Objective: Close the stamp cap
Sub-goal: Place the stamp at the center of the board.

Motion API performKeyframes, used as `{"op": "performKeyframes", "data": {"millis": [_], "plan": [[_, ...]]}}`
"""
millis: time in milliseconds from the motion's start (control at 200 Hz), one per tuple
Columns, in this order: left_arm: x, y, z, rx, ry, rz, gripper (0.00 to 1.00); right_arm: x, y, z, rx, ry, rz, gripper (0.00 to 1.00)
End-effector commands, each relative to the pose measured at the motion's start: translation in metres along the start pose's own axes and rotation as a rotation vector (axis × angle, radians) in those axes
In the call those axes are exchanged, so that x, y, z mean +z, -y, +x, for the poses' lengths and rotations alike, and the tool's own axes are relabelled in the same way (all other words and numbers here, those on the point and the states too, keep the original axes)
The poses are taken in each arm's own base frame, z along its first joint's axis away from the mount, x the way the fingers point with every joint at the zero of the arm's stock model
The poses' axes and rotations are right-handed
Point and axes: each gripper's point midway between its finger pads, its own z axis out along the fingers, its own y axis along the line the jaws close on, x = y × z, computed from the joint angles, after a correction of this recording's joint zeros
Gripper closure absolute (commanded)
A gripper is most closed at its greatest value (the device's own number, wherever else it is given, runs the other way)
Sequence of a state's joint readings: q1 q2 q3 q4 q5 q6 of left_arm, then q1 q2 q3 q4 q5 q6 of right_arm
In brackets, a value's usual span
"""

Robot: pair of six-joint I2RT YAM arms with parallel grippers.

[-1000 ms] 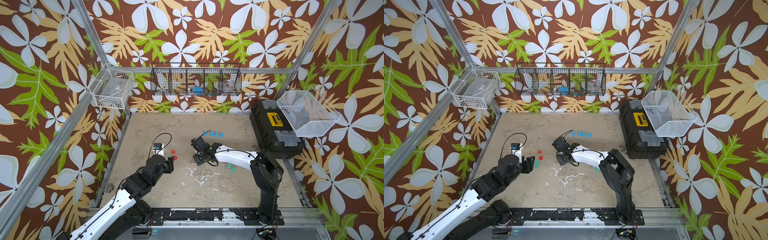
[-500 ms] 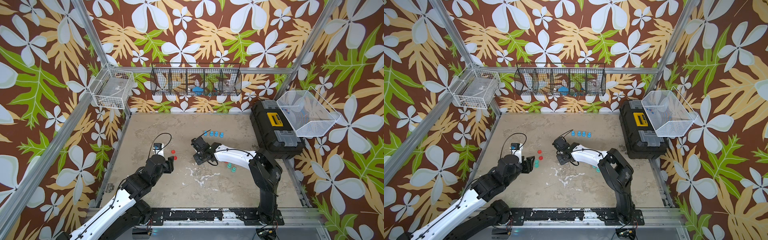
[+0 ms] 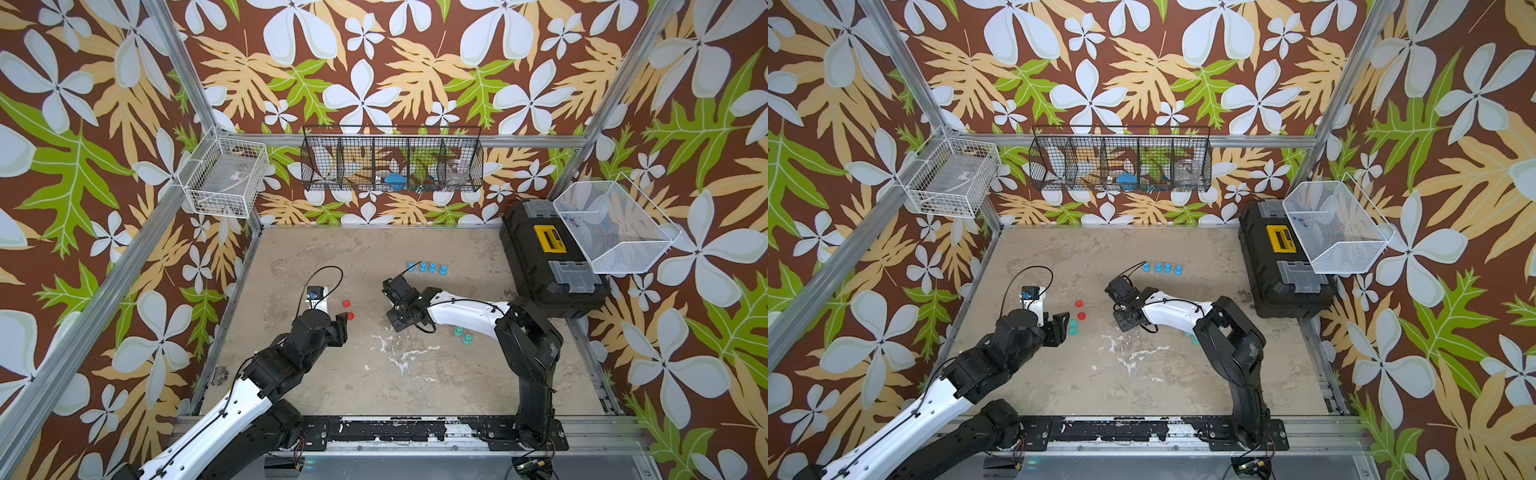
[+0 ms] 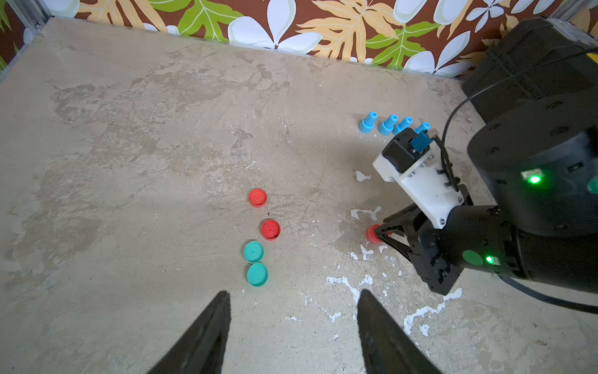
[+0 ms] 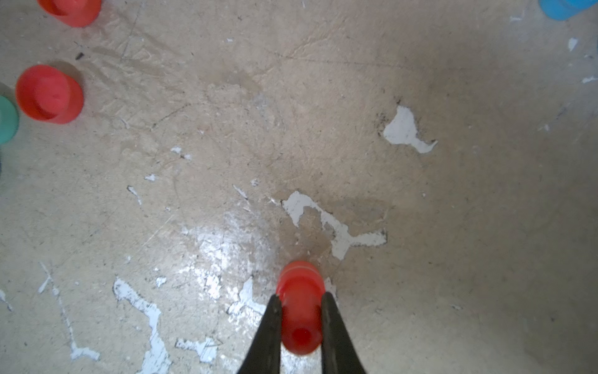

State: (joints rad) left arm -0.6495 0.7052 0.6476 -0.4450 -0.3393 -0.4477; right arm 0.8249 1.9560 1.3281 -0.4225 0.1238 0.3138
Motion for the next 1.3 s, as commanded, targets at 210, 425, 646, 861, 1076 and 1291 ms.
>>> {"op": "performKeyframes", "data": {"millis": [210, 425, 646, 861, 1076, 1291], "plan": [[-0.001, -0.002, 0.0, -0.001, 0.003, -0.007, 0.36, 0.012, 0.017, 0.01, 0.017, -0.058, 0.013, 0.9], [-0.001, -0.002, 0.0, -0.001, 0.003, -0.007, 0.36, 0.009, 0.07, 0.002, 0.098, -0.046, 0.059, 0.9], [0.0, -0.002, 0.0, -0.001, 0.0, -0.008, 0.36, 0.009, 0.119, -0.004, 0.164, -0.043, 0.115, 0.9], [0.0, -0.002, 0.0, 0.001, -0.001, -0.007, 0.36, 0.019, 0.18, -0.007, 0.247, -0.062, 0.175, 0.9], [0.0, -0.002, 0.0, 0.0, 0.0, -0.01, 0.36, 0.02, 0.224, -0.013, 0.324, -0.057, 0.209, 0.9], [0.001, -0.002, 0.0, 0.001, -0.001, -0.01, 0.36, 0.028, 0.234, -0.021, 0.338, -0.055, 0.219, 0.9]]}}
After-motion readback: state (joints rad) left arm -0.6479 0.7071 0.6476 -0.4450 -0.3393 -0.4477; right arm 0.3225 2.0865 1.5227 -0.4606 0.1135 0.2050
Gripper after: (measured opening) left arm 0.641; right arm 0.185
